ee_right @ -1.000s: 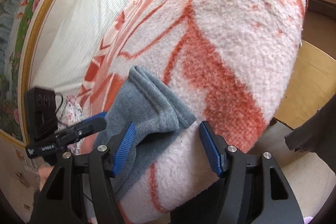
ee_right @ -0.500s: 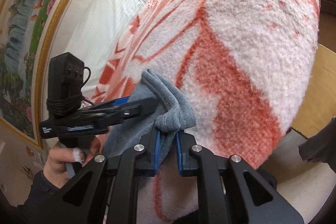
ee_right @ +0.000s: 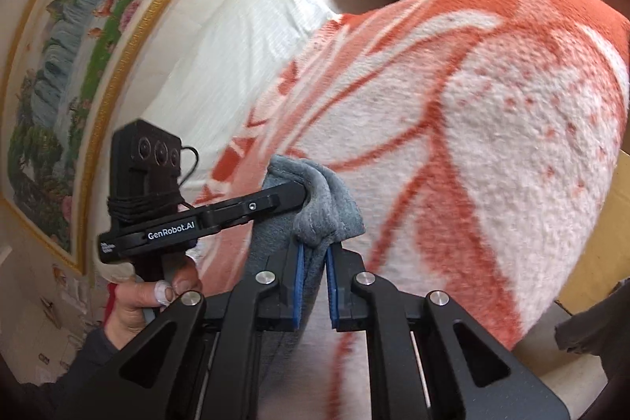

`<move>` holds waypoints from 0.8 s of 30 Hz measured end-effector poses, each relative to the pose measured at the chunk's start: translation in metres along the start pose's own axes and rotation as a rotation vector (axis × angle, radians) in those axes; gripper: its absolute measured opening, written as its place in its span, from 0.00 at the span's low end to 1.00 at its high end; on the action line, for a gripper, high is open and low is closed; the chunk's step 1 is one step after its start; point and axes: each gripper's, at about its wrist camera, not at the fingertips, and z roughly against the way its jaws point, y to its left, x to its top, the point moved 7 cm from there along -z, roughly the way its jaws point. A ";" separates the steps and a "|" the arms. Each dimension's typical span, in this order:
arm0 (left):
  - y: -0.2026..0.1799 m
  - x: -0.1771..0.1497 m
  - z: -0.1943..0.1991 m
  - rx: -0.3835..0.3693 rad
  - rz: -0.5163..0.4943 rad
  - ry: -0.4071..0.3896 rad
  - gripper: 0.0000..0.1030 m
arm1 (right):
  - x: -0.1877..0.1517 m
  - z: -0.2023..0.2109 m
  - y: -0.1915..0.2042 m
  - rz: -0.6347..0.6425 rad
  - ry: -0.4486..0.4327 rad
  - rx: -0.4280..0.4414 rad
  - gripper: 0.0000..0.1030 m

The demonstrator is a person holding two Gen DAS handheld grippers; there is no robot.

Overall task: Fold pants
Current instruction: 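Lift and fold the pants over toward the other half with both grippers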

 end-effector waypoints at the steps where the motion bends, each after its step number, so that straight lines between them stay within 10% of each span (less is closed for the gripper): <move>1: 0.000 0.000 0.012 -0.017 0.013 -0.019 0.14 | 0.001 0.002 0.007 0.007 -0.001 0.020 0.11; 12: -0.010 -0.041 0.140 -0.110 0.098 -0.285 0.14 | -0.028 0.011 0.134 0.172 0.077 0.292 0.11; 24: 0.041 -0.162 0.253 -0.114 0.330 -0.579 0.14 | -0.119 -0.039 0.221 0.291 0.355 0.487 0.11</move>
